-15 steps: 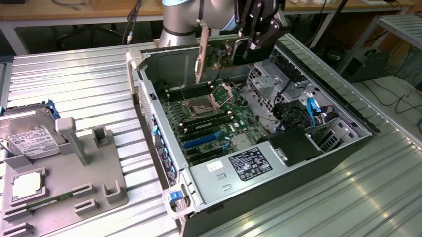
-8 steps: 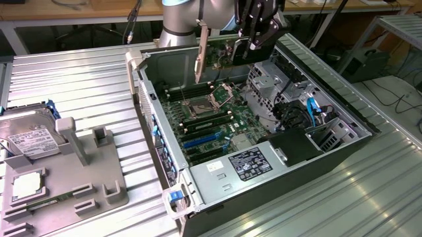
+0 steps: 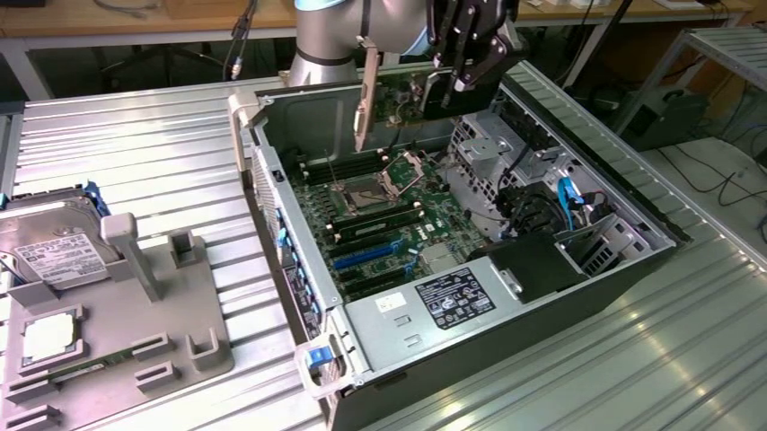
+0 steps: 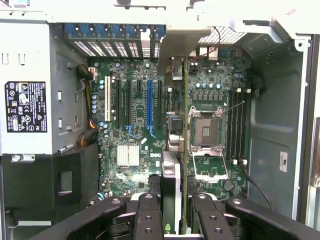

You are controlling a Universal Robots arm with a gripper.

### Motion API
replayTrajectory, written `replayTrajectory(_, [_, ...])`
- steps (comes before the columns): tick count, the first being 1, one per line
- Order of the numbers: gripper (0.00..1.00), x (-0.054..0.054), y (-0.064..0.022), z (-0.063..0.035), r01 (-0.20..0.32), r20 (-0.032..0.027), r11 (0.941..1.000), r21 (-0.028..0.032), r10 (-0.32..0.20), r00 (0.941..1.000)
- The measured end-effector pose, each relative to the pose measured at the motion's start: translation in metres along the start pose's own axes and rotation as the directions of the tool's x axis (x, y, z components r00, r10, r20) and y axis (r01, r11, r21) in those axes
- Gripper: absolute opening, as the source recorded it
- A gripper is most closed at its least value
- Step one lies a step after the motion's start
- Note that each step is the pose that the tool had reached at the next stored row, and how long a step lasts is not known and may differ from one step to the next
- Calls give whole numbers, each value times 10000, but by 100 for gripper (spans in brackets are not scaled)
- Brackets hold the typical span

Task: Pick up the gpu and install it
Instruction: 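Insert the gpu into the slot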

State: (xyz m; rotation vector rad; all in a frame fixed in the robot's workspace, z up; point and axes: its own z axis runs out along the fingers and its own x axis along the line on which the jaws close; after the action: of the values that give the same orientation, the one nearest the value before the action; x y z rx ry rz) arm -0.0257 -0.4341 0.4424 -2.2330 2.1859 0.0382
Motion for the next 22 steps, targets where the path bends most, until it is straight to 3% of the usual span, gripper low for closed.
replayTrajectory(11, [29, 30, 0, 213, -1, 0, 10000, -32, 1, 10000])
replayTrajectory(15, [29, 34, -1, 288, -2, -1, 10000, -74, 2, 10000])
replayTrajectory(20, [29, 40, -1, 320, -2, 22, 10000, -74, 2, 10000])
replayTrajectory(22, [29, 41, 0, 330, -2, 69, 10000, -72, 2, 10000])
